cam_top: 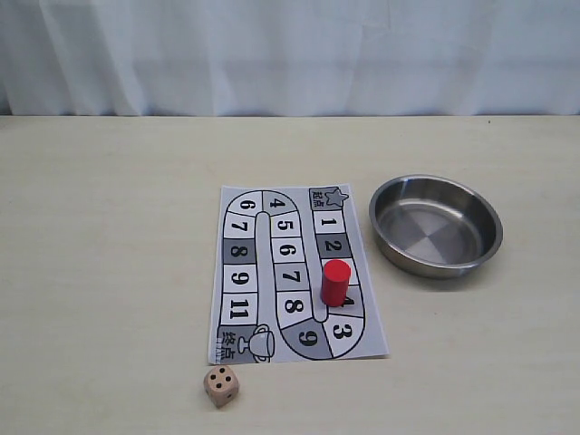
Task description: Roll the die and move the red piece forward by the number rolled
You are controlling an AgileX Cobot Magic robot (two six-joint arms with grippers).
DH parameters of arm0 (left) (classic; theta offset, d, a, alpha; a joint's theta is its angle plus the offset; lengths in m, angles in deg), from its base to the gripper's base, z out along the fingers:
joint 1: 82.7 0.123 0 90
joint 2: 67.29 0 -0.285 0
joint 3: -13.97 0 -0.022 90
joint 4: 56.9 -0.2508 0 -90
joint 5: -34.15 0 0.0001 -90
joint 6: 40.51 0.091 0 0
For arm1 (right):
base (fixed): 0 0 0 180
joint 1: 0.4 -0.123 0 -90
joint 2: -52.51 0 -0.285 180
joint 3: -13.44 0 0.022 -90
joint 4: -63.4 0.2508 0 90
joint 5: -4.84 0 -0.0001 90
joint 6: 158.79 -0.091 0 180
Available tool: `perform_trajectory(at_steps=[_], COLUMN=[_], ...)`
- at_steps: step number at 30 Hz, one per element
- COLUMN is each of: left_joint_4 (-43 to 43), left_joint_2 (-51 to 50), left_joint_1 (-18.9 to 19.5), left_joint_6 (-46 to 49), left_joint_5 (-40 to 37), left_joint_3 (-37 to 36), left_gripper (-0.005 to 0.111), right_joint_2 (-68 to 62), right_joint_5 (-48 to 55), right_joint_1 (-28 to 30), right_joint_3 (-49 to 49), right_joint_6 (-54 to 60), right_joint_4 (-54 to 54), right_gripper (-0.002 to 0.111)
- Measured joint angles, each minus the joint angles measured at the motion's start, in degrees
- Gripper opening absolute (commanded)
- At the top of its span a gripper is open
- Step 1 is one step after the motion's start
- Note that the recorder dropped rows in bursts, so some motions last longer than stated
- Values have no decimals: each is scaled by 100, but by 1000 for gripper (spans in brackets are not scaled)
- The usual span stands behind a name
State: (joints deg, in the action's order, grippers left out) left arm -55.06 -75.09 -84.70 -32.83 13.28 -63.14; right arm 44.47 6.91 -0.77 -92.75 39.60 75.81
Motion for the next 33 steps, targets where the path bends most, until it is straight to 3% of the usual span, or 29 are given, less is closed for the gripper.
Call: perform_trajectory(at_steps=[24,33], left_joint_4=[0,0], left_joint_2=[0,0], left_joint_1=[0,0], left_joint_6=[0,0], left_joint_5=[0,0], left_joint_3=[0,0], left_gripper=[0,0], right_joint_2=[0,0], right_joint_5=[-169,6], right_joint_1=[0,0], right_joint_3=[328,328], right_joint_6=[0,-850], right_joint_4=[0,-1209], right_gripper=[4,4])
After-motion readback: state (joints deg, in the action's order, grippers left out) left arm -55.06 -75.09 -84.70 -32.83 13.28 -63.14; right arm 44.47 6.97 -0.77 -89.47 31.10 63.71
